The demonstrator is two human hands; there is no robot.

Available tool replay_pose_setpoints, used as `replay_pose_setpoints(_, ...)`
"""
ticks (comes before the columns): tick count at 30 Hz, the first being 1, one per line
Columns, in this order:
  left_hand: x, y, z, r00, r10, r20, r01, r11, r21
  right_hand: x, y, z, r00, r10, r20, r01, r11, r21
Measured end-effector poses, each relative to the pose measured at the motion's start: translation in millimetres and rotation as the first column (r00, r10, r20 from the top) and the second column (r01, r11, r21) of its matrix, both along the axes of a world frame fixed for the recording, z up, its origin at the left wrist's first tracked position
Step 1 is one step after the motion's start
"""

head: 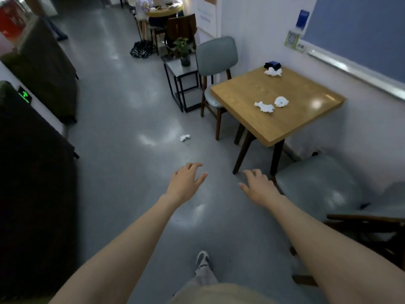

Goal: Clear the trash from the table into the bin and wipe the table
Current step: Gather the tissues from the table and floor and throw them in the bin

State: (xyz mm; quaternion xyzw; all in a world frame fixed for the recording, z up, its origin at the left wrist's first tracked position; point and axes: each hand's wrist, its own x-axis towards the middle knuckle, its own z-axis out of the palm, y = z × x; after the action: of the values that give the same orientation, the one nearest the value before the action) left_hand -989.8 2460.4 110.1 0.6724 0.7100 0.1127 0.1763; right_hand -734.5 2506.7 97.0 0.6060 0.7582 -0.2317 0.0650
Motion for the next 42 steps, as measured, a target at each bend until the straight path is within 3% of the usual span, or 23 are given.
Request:
replay_pose_setpoints(13,-23.5,204.0,-0.1,0.969,-0.247,0.02,0.247,0.969,0.011,-29.9,143.6,6.9,0.981,-0.194,0.012,0.194,0.981,0.008)
replay_pose_setpoints(32,49.9,462.1,-9.8,0.946,-0.323,-0.036,0.32,0.945,-0.063,23.9,411.8,-35.5,0.956,-0.288,-0.054,0.285,0.957,-0.061)
replay_pose_setpoints(38,74.6,524.8,-16.3,0.931,-0.365,-0.032,0.362,0.93,-0.068,35.8,468.5,-50.0,0.903,-0.428,-0.016,0.427,0.902,-0.067)
replay_pose_setpoints(42,78.7,568.2,-26.2,0.914,-0.404,-0.022,0.401,0.911,-0.093,35.7,506.6,-60.0,0.846,-0.528,-0.077,0.514,0.845,-0.146)
